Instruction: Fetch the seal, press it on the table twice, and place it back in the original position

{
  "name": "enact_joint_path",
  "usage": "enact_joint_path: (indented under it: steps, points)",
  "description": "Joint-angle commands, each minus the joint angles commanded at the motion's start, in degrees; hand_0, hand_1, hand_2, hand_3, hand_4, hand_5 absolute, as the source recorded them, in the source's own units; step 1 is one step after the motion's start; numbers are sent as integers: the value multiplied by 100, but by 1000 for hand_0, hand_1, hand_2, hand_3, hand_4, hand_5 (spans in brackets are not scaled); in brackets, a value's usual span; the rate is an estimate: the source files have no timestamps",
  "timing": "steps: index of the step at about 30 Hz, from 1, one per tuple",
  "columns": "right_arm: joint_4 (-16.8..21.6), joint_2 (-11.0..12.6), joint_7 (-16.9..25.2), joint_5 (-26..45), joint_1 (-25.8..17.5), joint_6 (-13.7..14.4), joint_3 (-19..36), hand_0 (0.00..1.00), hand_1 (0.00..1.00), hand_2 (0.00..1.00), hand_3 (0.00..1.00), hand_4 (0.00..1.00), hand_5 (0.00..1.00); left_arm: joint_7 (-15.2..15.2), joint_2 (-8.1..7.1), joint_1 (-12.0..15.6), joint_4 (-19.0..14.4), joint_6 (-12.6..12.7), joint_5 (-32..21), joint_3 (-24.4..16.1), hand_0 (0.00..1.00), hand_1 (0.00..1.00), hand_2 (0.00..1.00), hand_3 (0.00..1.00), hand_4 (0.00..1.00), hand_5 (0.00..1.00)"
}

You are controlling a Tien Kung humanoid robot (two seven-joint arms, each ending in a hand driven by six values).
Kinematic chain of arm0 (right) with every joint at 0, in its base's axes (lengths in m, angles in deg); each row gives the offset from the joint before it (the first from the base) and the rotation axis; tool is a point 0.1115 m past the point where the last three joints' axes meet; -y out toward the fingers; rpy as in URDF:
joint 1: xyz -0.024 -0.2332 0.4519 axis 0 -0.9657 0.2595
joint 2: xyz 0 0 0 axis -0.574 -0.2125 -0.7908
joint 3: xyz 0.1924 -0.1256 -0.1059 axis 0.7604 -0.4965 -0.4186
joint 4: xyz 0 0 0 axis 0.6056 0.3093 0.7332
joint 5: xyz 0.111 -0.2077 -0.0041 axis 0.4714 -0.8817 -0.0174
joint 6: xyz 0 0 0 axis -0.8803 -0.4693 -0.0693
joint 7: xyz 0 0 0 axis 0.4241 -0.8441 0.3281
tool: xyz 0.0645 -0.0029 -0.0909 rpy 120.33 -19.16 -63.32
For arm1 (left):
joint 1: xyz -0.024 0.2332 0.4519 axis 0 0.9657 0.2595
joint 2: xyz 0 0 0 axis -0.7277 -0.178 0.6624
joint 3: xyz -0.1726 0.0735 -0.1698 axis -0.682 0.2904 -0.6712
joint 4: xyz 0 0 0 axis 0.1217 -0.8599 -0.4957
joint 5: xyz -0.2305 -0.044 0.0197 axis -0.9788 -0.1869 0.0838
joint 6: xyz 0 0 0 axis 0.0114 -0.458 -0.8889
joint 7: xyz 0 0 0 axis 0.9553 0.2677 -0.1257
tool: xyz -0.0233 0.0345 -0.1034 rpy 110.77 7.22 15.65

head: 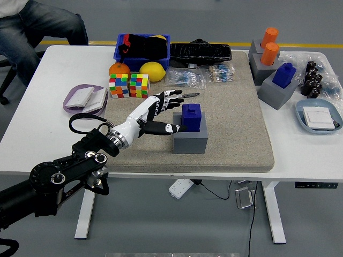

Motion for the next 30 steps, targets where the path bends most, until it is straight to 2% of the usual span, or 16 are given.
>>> enact_joint_path:
  steps: [12, 24, 29, 30]
  points:
    - [16, 10, 5, 1, 29, -16, -30, 931, 781, 786, 802, 844, 475, 4, 180, -115, 215, 87, 42, 236, 885, 842, 826, 887, 948, 2]
    - [10, 26, 4, -5, 43, -16, -45, 931, 781, 786, 802, 844, 474, -67, 389, -156, 404, 268, 39, 267, 883, 833, 807, 885, 930, 2]
    - [27, 28, 8, 1, 53, -18, -78, 931, 781, 787, 802, 846, 473, -72, 447, -175, 495, 329, 81, 316, 882, 820, 784, 877, 911, 2]
    - [32, 32, 8, 3, 60, -20, -88, 931, 781, 788, 803, 847, 472, -67, 456, -181, 508, 337, 92, 329, 881, 798, 766, 872, 879, 2]
